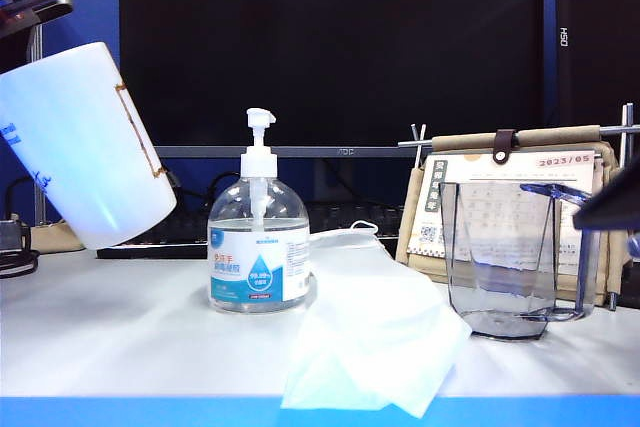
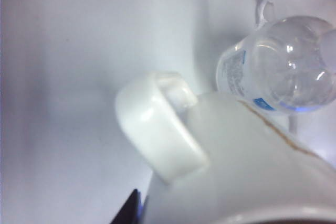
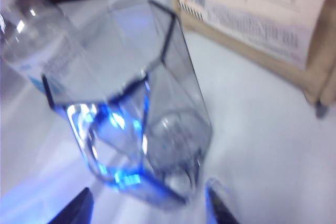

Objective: Swap the positions of the transparent plastic cup and the white ceramic cup.

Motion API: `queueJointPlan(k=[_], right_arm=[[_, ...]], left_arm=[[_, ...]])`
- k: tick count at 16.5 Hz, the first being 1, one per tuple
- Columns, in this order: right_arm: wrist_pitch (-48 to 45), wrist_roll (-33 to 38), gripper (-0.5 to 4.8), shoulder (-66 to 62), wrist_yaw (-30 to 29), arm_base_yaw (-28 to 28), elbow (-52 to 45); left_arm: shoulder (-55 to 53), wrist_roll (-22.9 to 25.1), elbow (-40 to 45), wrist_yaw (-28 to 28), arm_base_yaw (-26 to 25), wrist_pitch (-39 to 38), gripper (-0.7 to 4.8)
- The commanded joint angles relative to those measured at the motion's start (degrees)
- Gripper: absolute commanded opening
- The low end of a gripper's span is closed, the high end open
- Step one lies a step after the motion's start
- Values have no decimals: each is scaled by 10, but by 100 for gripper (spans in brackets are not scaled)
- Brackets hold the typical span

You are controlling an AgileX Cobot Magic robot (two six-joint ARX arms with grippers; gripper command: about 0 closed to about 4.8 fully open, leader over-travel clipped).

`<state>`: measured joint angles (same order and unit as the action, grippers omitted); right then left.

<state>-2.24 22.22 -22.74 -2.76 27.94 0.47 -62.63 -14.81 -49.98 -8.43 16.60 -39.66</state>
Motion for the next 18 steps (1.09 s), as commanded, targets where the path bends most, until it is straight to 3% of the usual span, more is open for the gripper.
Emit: queueJointPlan(k=[1,11,18], right_arm=[[-53,0,274,-30,14,1,-3],[-149,-15,274,-134,75,0,-3],[-167,-19,261,-157,111,0,-3]], left_arm=[[5,0,-7,-8,0,24,-6],[5,5,-7,-8,0,19,-6],[5,13,-7,-6,0,19,-5]])
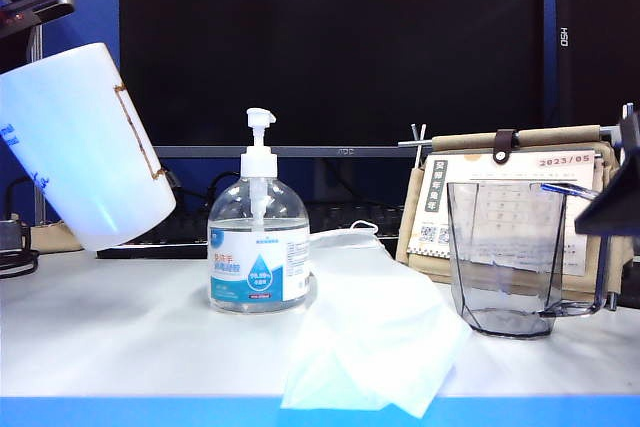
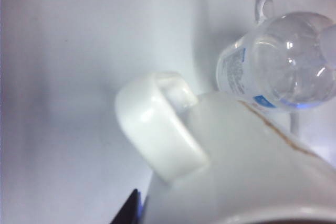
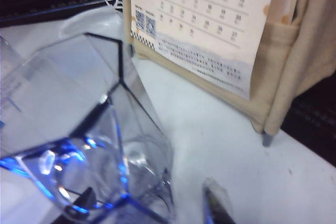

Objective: Swap the positions of the transparent plastic cup and the white ceramic cup.

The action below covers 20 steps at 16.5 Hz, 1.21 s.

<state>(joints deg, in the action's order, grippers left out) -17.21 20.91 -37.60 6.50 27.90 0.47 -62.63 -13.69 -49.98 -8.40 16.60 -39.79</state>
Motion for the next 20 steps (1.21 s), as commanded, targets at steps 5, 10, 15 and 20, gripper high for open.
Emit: queueJointPlan(k=[5,10,15,20], right_arm=[[-76,-25,210,-51,30,1,-2],[-137,-45,205,-116,30,-3,6],[-148,-65,201,-199,30,-3,48],[-161,-87,166,-268,31,-3,77]], left_arm=[[5,2,-7,-6,0,20,-5],[5,2,-7,-7,0,16,-6],[5,2,-7,-6,0,12,-6],[5,13,-7,-4,0,10,-5]])
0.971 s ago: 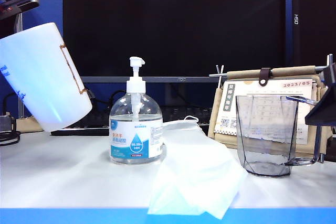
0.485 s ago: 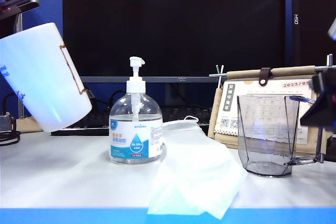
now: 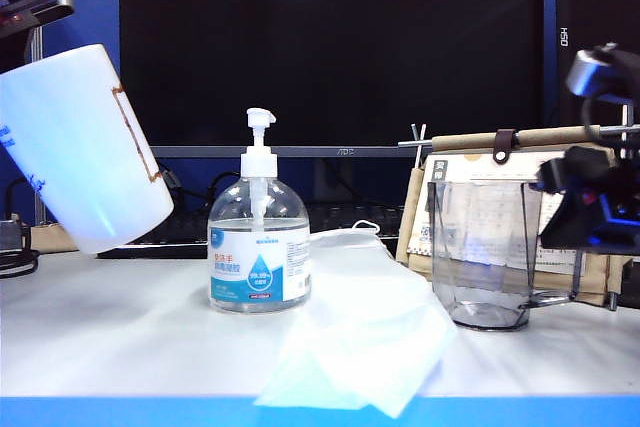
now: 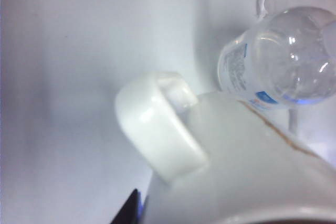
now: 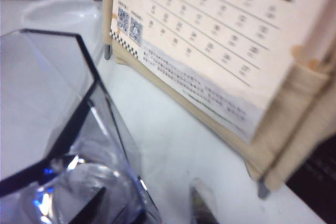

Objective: Swap the positions of the transparent plastic cup and the white ceramic cup.

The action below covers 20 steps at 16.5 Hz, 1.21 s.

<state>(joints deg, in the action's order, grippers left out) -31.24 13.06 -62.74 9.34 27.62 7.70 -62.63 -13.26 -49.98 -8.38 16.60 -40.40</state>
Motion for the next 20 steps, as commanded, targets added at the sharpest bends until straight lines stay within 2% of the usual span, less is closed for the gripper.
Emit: queueJointPlan(k=[1,3,6,8,10,16,20], right_arm=[[-26,-9,117,-24,2,0,5],[-35,-11,83,-32,3,0,5],[-46,-11,72,-35,37,0,5],[-56,-11,20,-35,43,0,5],[-59,-11,-1,-35,43,0,5],[-61,-13,-2,-37,44,0,8],[-10,-16,-2,-34,36,0,49]], left_arm=[[5,9,-7,-4,0,15,-6],[5,9,-7,-4,0,14,-5],[4,9,-7,-2,0,15,-5],[4,12,-7,2,0,15,-5],[4,13,-7,11,0,15,-6],[4,12,-7,2,0,24,-5],[4,8,-7,-53,0,39,-6]])
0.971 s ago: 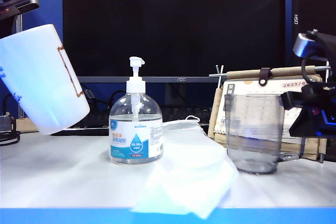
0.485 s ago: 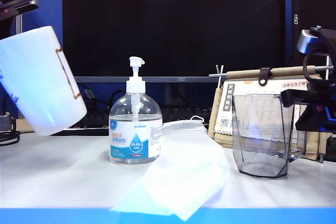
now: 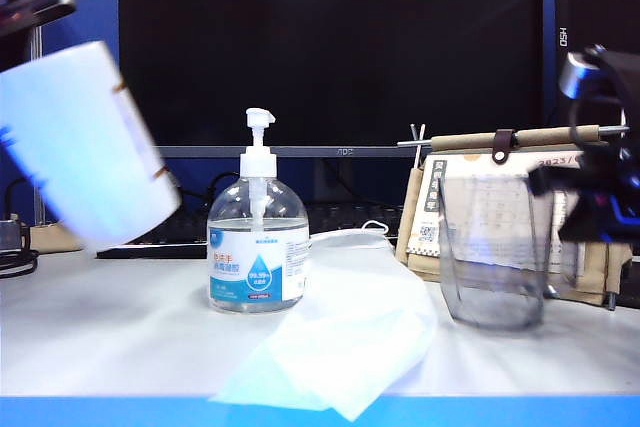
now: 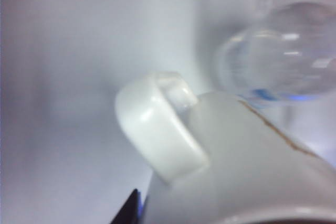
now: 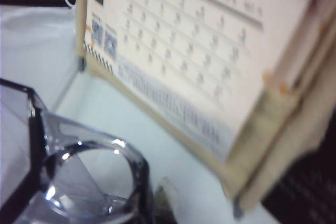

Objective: Swap the positions of the transparent plastic cup and the white ceramic cup.

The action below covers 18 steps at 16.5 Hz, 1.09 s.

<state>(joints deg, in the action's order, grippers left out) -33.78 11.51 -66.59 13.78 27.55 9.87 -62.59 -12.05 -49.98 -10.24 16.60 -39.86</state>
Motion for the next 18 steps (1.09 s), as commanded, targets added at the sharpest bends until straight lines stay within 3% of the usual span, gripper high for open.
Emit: queueJointPlan(k=[1,14,16,18], right_arm=[[33,-1,-2,6,-8,1,45],[206,-50,-2,73,-1,2,193],[234,-56,-2,95,8,2,215],[247,-56,-2,118,12,2,228]], left_arm=[[3,-4,-7,-44,0,37,-5],[4,10,-57,-65,15,57,-5],[2,25,-90,-53,51,50,-5],[-3,32,-115,-8,104,45,-5]])
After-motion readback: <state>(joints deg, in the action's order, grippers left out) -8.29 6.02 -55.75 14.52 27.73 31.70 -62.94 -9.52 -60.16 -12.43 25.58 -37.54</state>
